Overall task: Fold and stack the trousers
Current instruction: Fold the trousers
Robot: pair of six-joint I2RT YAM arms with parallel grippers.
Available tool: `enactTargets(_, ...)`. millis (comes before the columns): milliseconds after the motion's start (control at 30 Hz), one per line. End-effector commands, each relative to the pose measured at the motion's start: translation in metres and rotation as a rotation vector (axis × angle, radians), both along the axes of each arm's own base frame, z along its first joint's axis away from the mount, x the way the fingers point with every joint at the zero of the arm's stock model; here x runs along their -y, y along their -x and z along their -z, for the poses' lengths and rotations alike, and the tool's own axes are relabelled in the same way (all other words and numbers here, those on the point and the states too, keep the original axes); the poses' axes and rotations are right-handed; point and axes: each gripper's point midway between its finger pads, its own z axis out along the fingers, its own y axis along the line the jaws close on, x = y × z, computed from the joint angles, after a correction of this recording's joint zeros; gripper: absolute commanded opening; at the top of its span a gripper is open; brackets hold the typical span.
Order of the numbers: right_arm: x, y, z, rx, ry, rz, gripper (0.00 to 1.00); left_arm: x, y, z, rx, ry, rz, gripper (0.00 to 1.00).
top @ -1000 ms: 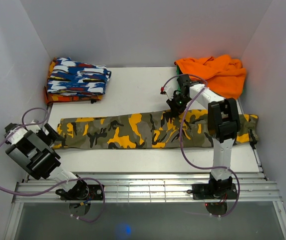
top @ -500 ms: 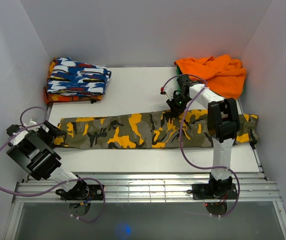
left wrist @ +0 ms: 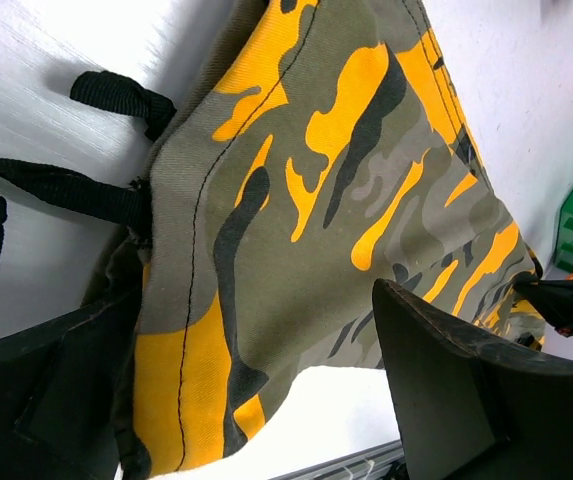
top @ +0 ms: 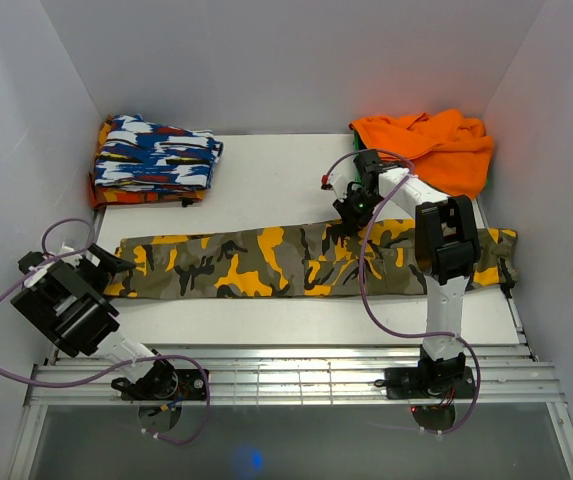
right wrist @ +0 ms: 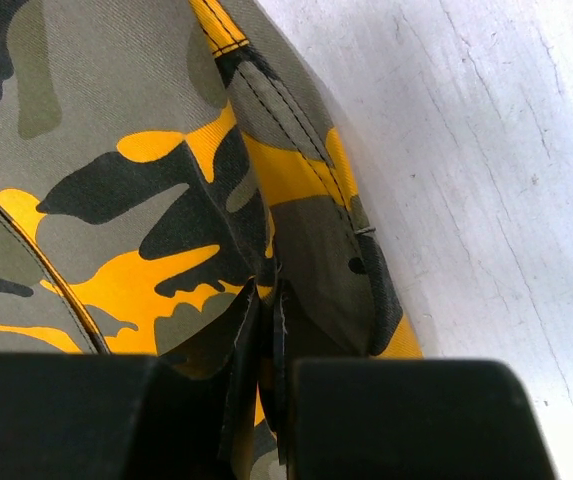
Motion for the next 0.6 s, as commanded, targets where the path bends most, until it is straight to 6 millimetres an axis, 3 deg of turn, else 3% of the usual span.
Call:
enactTargets(0,-0.005,-0.009,-0.014,0.036,-0.012,-0.006,0.08,-0.015,0.015,0.024,-0.129,-0.065,-0.034,0.98)
enactTargets(200,0.006,-0.018,-0.019,0.039,-0.012,0.032,0.08,-0.02,0.026,0.04,-0.227,-0.061,-0.051,0.98)
enactTargets(333,0.006,-0.019,-0.022,0.031,-0.022,0.038,0.32,-0.02,0.028,0.041,-0.24,-0.058,-0.053,0.98)
enactTargets(467,-0.007,-0.024,-0.034,0.034,-0.086,0.037,0.52,-0.02,0.027,0.04,-0.233,-0.06,-0.049,0.98)
enactTargets(567,-0.014,-0.025,-0.035,0.015,-0.104,0.031,0.53,-0.018,0.028,0.041,-0.235,-0.055,-0.042,0.98)
